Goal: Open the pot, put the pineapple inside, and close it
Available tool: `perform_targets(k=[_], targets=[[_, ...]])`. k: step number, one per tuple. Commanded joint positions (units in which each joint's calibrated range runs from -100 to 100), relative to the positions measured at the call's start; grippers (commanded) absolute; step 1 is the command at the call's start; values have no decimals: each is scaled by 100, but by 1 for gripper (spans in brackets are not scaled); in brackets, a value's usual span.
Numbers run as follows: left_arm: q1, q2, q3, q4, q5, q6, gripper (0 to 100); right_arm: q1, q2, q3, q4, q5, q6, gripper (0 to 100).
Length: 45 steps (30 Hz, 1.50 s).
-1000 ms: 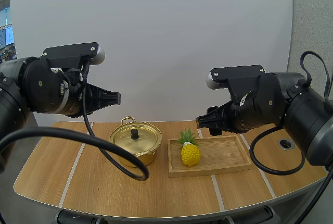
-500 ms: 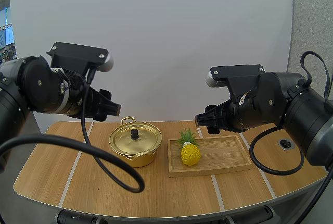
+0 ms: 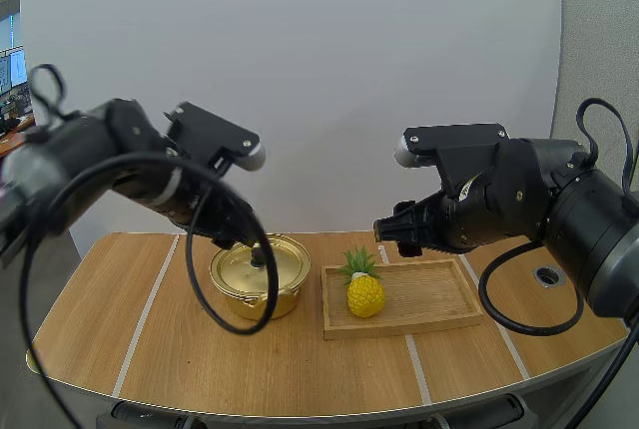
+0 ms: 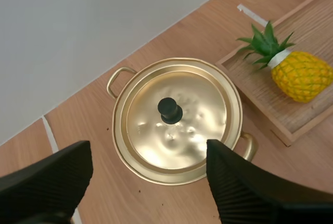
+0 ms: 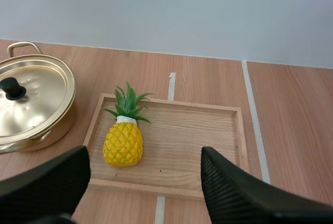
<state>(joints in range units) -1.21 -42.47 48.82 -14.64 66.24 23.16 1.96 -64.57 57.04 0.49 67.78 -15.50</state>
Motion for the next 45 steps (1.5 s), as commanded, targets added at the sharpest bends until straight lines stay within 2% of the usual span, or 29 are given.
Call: perform_targets(k=[1, 9, 17, 30, 45], targets=[[-7, 1274, -241, -226, -672, 490, 100, -18, -22, -44, 35, -117, -17, 100], [-7, 2655, -1333, -503, 88, 581, 100, -18, -22, -44, 50, -117, -17, 100], [-149, 3477, -1866, -453, 272, 572, 100, -18, -22, -44, 50, -117, -17, 100], [-149, 4304, -1927, -444, 32, 563, 100, -18, -22, -44, 50, -117, -17, 100], [-149, 4569, -1927, -515, 37, 603, 100, -18, -22, -44, 134, -117, -17, 100]])
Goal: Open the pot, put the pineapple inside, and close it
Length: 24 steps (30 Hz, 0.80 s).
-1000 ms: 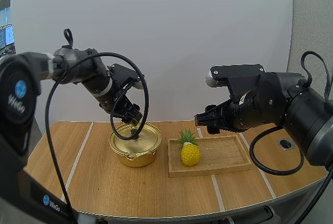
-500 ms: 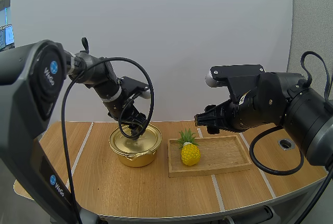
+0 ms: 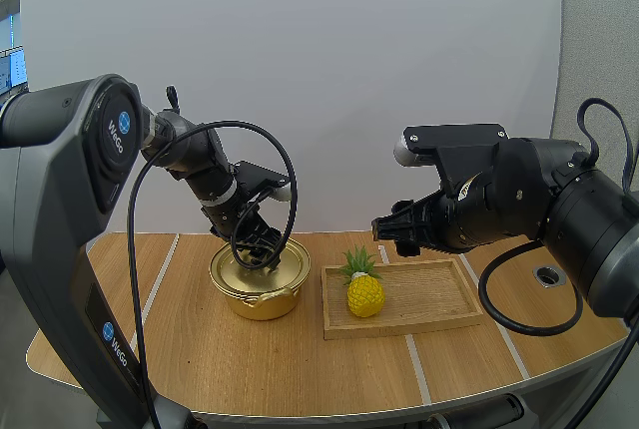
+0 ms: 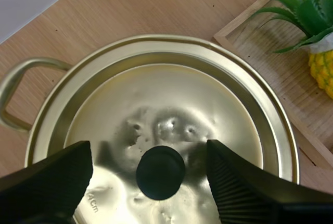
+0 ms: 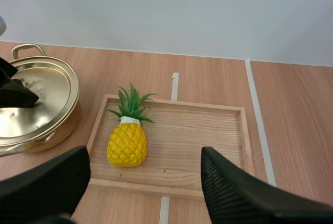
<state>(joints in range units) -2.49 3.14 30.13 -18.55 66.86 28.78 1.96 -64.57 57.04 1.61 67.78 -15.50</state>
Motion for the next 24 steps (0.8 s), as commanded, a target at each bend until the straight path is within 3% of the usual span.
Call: perform_targets(k=[1, 2, 3, 5, 6, 7, 15, 24], targets=[[-21, 9, -58, -124, -2, 42, 100, -18, -22, -44, 21, -117, -17, 100], [-21, 9, -58, -124, 10, 42, 100, -18, -22, -44, 21, -117, -17, 100], [-21, 9, -58, -124, 14, 42, 84, -18, -22, -44, 21, -117, -17, 100], [-21, 9, -58, -124, 50, 42, 41, -18, -22, -44, 21, -117, -17, 100], [-21, 9, -58, -124, 64, 42, 14, -18, -22, -44, 21, -117, -17, 100], [-21, 9, -58, -124, 64, 55, 0, -18, -22, -44, 21, -117, -17, 100], [-21, -185, -58, -76, 70, 55, 0, -18, -22, -44, 21, -117, -17, 100], [-21, -1430, -678, -51, 691, -41, 0, -18, -22, -44, 21, -117, -17, 100]])
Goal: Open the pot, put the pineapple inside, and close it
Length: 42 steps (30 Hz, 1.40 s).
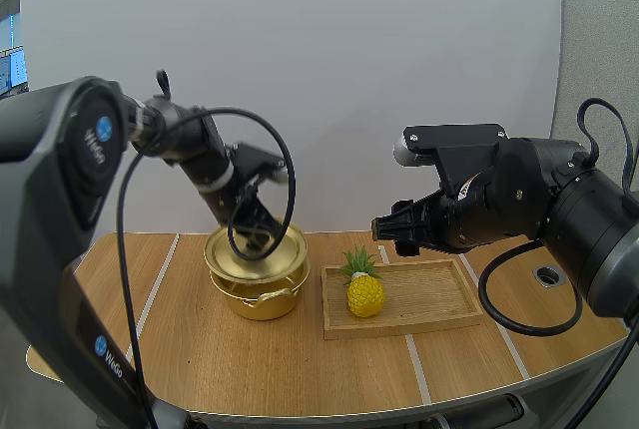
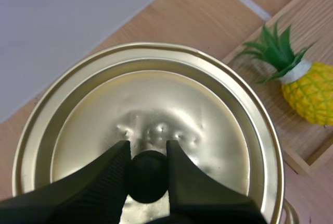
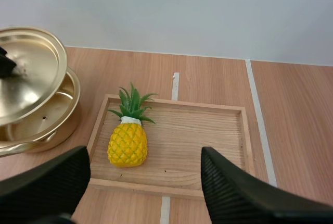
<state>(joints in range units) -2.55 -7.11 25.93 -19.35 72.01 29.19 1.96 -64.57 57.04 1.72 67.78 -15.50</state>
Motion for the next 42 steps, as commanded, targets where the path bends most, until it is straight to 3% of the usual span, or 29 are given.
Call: perform_targets(k=[1, 11, 18, 24, 30, 42], targets=[[-15, -597, -406, 44, 217, -121, 0, -18, -22, -44, 11, -117, -17, 100], [-15, -1988, -2645, 485, 201, -561, 0, -18, -22, -44, 11, -117, -17, 100], [-15, -2135, -4746, 1337, 86, -1200, 0, -18, -22, -44, 11, -117, -17, 100], [-15, -2135, -5991, 1535, -289, -1305, 0, -18, -22, -44, 11, -117, -17, 100], [-15, -2135, -6583, 1586, -656, -1656, 0, -18, -22, -44, 22, -172, -17, 100], [-15, -2135, -6621, 1586, -1440, -1680, 0, -18, 323, -57, 179, -459, -49, 100]])
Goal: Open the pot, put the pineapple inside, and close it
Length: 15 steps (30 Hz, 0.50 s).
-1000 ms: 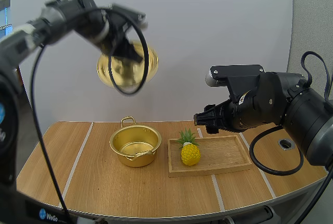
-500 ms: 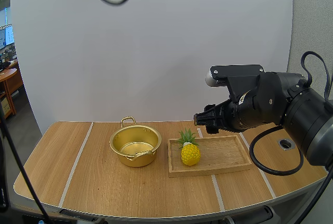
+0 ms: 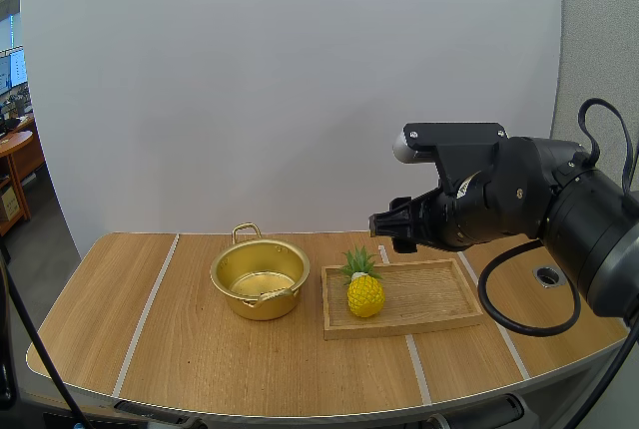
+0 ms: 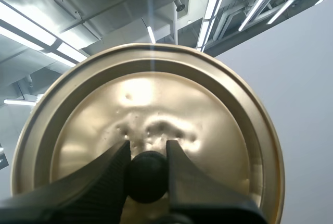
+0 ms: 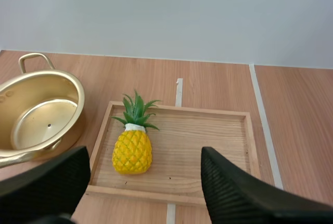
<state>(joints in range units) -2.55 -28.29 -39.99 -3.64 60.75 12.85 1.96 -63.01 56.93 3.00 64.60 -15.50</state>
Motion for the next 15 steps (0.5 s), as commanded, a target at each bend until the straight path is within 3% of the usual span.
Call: perform_targets(k=[1, 15], targets=[[-15, -16, -29, 15, -315, -45, 0, -18, 360, -97, 50, -125, -49, 100], [-15, -16, -29, 15, -315, -45, 0, -11, 2698, -1267, 641, -133, -438, 100]])
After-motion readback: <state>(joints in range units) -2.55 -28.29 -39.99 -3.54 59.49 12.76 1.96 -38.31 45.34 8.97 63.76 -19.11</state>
